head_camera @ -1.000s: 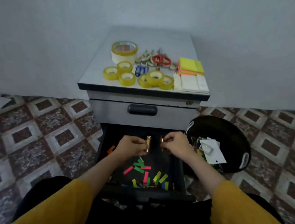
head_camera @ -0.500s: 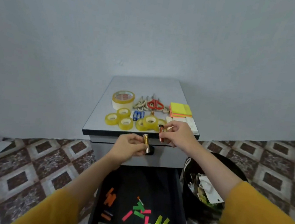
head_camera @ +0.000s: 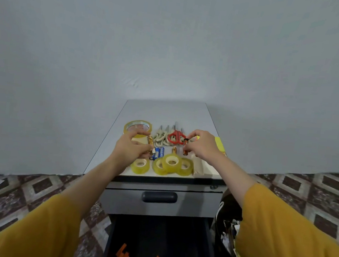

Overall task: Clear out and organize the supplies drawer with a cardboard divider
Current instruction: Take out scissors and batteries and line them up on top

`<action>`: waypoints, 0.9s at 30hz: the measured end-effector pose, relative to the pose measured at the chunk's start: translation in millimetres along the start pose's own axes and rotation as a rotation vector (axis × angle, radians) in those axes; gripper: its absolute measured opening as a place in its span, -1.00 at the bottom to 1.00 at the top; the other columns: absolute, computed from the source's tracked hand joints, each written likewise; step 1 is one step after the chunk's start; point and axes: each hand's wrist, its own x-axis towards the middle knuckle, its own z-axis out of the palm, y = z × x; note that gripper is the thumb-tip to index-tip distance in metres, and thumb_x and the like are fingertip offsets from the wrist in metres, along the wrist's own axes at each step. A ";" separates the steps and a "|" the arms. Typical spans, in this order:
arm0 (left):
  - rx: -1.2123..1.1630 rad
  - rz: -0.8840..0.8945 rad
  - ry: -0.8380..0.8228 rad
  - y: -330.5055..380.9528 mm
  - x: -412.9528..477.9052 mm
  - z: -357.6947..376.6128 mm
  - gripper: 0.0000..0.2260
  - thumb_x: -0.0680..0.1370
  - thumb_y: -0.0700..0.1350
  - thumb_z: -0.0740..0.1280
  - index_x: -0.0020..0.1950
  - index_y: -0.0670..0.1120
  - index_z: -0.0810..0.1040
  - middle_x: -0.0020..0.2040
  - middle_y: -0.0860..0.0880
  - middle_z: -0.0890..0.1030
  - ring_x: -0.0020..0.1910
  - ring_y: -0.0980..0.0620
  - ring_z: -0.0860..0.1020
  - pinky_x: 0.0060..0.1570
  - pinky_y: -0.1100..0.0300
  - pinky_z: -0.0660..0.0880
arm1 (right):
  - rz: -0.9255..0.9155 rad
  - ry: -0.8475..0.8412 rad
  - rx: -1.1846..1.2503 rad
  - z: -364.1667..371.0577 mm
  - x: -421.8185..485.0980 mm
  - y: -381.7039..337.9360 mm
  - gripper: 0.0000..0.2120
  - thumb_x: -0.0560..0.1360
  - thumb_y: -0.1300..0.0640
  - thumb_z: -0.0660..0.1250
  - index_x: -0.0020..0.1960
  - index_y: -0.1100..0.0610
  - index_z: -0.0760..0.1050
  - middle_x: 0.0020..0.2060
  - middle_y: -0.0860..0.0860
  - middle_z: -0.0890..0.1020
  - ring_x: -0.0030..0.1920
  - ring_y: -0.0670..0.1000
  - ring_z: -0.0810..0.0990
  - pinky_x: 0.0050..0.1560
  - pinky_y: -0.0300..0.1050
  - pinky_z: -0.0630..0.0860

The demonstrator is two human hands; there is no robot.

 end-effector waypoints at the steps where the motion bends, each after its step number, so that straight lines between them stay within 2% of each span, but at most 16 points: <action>1: 0.003 0.001 0.004 0.1 7.0 -0.1 -0.70 0.44 -0.36 0.41 0.11 -0.11 0.53 -0.22 -0.19 0.62 -0.37 0.04 0.61 -0.33 0.32 0.57 | 0.003 -0.008 -0.031 2.2 6.4 0.5 -0.79 0.32 0.30 0.46 -0.07 0.18 0.54 -0.10 0.07 0.53 -0.14 0.06 0.51 -0.37 -0.25 0.35; 3: -0.008 -0.001 0.000 -0.5 16.8 -0.2 -0.70 0.43 -0.37 0.41 0.11 -0.13 0.53 -0.20 -0.20 0.62 -0.33 -0.01 0.61 -0.32 0.30 0.59 | 0.010 -0.019 -0.105 6.9 15.5 1.1 -0.81 0.34 0.30 0.45 -0.06 0.22 0.56 -0.15 0.03 0.49 -0.15 0.02 0.48 -0.37 -0.25 0.37; 5: -0.011 0.003 -0.014 -4.1 24.5 -0.1 -0.70 0.42 -0.38 0.41 0.10 -0.13 0.54 -0.18 -0.21 0.62 -0.28 -0.06 0.62 -0.25 0.24 0.62 | 0.013 -0.028 -0.200 13.1 22.6 3.0 -0.86 0.34 0.30 0.42 -0.09 0.22 0.58 -0.15 0.07 0.54 -0.16 0.03 0.50 -0.28 -0.20 0.44; 9: 0.021 0.021 -0.043 -14.0 30.5 -2.0 -0.72 0.41 -0.35 0.43 0.08 -0.12 0.55 -0.21 -0.22 0.63 -0.23 -0.12 0.62 -0.14 0.15 0.62 | 0.011 -0.049 -0.340 22.2 30.7 4.8 -0.78 0.32 0.28 0.42 -0.03 0.27 0.60 -0.10 0.12 0.63 -0.13 0.10 0.59 -0.14 -0.08 0.54; 14: 0.018 0.007 -0.036 -18.2 29.2 -1.9 -0.75 0.42 -0.35 0.42 0.04 -0.12 0.55 -0.27 -0.18 0.62 -0.34 -0.02 0.61 -0.27 0.27 0.61 | -0.020 -0.089 -0.480 34.6 30.5 3.4 -0.81 0.37 0.24 0.37 -0.02 0.22 0.59 -0.06 0.09 0.63 -0.05 0.10 0.59 -0.15 -0.10 0.53; 17: 0.034 0.001 -0.031 -19.0 28.0 -2.2 -0.74 0.42 -0.34 0.43 0.04 -0.10 0.55 -0.29 -0.16 0.62 -0.41 0.07 0.61 -0.33 0.31 0.58 | -0.025 -0.091 -0.460 39.4 33.0 3.2 -0.80 0.40 0.20 0.38 0.00 0.23 0.60 -0.04 0.10 0.63 -0.02 0.09 0.59 -0.06 -0.06 0.56; 22: 0.060 -0.004 -0.046 -19.4 26.3 -5.7 -0.73 0.43 -0.33 0.43 0.09 -0.12 0.54 -0.22 -0.21 0.64 -0.28 -0.06 0.62 -0.26 0.28 0.61 | -0.032 -0.123 -0.370 41.8 34.7 4.4 -0.81 0.45 0.26 0.31 -0.01 0.31 0.63 -0.02 0.15 0.66 0.05 0.11 0.59 0.11 0.02 0.54; 27: 0.076 -0.002 -0.047 -20.5 26.7 -5.9 -0.73 0.43 -0.32 0.42 0.10 -0.13 0.54 -0.21 -0.22 0.63 -0.27 -0.06 0.62 -0.27 0.28 0.61 | -0.070 -0.118 -0.304 40.7 30.3 3.7 -0.82 0.48 0.27 0.29 -0.03 0.22 0.67 0.02 0.12 0.66 0.11 0.07 0.56 0.16 -0.09 0.49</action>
